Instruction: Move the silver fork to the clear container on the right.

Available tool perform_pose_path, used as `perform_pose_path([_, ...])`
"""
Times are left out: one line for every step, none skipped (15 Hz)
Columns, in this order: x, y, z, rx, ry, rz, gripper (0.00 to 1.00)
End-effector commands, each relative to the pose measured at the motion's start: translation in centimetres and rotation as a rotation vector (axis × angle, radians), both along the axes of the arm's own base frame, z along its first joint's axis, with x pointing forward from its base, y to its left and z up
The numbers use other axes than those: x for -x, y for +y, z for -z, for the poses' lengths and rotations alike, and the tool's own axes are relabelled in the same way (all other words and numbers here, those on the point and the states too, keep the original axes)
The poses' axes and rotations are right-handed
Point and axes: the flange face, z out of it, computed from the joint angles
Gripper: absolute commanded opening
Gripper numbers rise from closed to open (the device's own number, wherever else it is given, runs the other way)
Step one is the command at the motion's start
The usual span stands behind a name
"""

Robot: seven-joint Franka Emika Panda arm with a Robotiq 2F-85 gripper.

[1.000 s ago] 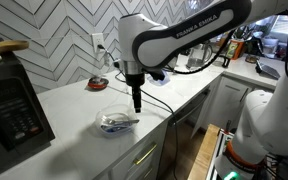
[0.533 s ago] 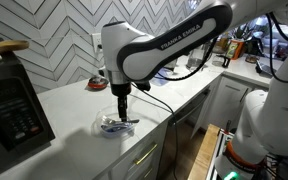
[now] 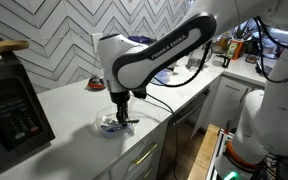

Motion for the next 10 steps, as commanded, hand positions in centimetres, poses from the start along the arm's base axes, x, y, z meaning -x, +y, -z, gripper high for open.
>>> perform_pose_path([0.0, -0.2, 0.6, 0.017, 0.026, 0.043, 0.26])
perform_pose_path([0.0, -0.2, 0.7, 0.02, 0.028, 0.049, 0.15])
perform_pose_path([0.0, -0.2, 0.8, 0.021, 0.028, 0.053, 0.07])
perform_pose_path([0.0, -0.2, 0.8, 0.021, 0.025, 0.056, 0.0])
perform_pose_path([0.0, -0.2, 0.7, 0.017, 0.018, 0.055, 0.0])
perform_pose_path([-0.1, -0.1, 0.5, 0.017, 0.009, 0.052, 0.0])
perform_pose_path([-0.1, -0.1, 0.1, 0.013, -0.001, 0.045, 0.03])
perform_pose_path([-0.1, 0.0, -0.6, 0.013, -0.019, 0.041, 0.03])
perform_pose_path([-0.1, 0.0, -1.6, 0.012, -0.04, 0.035, 0.03])
perform_pose_path([0.1, -0.2, -2.8, 0.016, -0.059, 0.032, 0.03])
